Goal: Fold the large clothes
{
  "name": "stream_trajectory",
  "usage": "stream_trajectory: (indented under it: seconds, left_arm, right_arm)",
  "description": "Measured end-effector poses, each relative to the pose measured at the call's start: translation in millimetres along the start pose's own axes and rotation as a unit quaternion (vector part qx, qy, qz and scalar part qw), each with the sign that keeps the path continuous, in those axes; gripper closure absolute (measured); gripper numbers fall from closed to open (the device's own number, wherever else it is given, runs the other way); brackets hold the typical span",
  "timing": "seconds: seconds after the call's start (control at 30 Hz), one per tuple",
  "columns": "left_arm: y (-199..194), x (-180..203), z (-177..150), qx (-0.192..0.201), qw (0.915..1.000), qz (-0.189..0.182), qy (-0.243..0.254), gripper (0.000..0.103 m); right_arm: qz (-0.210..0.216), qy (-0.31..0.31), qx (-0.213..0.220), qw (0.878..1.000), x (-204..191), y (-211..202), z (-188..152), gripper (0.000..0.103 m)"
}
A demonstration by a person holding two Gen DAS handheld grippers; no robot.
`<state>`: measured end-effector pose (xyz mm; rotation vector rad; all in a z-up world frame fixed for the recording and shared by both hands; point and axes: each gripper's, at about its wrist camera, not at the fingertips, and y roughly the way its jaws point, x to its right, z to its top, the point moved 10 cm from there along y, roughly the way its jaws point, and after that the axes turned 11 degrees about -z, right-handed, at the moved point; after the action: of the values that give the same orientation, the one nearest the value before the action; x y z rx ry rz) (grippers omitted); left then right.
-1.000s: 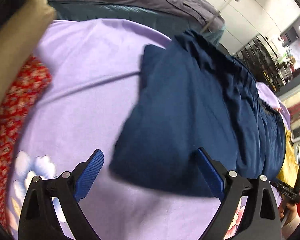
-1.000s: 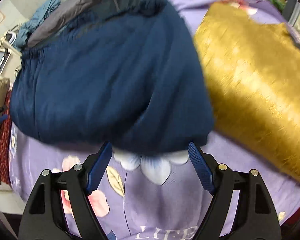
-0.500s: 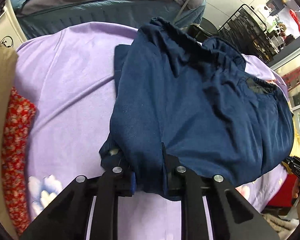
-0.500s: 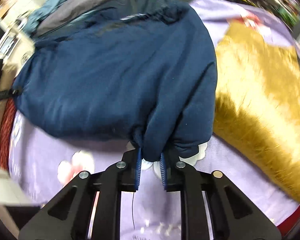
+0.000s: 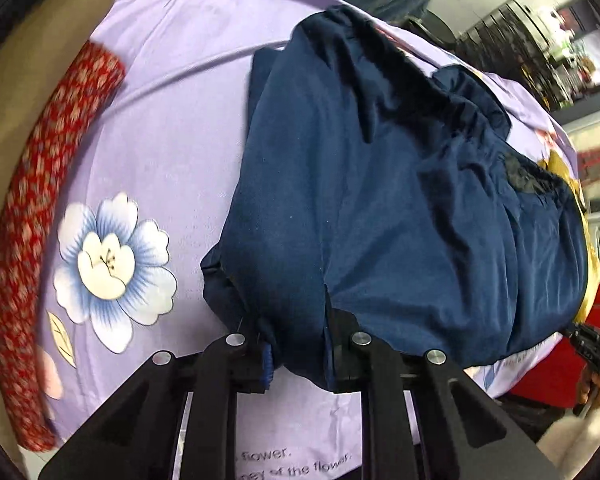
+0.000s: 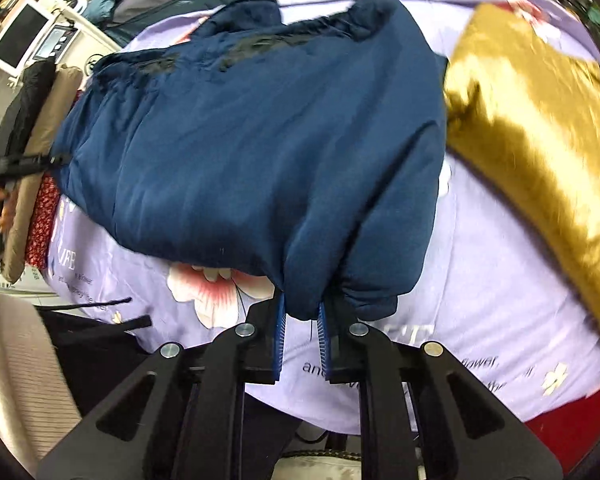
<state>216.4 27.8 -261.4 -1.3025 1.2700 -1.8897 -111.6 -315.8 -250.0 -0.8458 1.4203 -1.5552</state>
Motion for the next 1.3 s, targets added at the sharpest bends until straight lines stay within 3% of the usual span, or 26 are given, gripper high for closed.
stream_trajectory:
  seconds: [0.13,0.33,0.5,0.63,0.7,0.83,1.1,1.3]
  left_arm:
    - [12,-4,21,0.011,0.9999,0.006,-0.002,0.083]
    - [36,-20,35,0.001,0.9996,0.005,-0.028,0.074]
    - [24,-27,35,0.013,0.9991,0.010,-0.040,0.065]
    - [-3,-36,39,0.045,0.9973,0.048,-0.033,0.045]
    - [-18,-41,42,0.064,0.9956,0.062,-0.030,0.040]
    - [-42,-46,47,0.085,0.9929,0.078,-0.027,0.035]
    - [-38,0,46,0.097,0.9921,0.079,-0.003,0.032]
    - [-16,35,27,0.089,0.9940,0.063,0.009,0.031]
  right_arm:
    - [-0.027,-0.001,-0.010,1.000,11,18,7,0.087]
    - [-0.032,0.006,-0.026,0.999,19,47,6,0.078]
    - [-0.031,0.035,-0.010,0.999,24,49,-3,0.071]
    - [-0.019,0.069,0.001,0.997,28,36,-8,0.062]
    - [-0.003,0.087,0.007,0.996,31,27,-9,0.044]
    - [0.033,0.131,0.019,0.991,44,15,-10,0.034]
    - [0.059,0.222,0.042,0.972,80,6,-1,0.032]
    - [0.064,0.221,0.041,0.972,84,12,3,0.032]
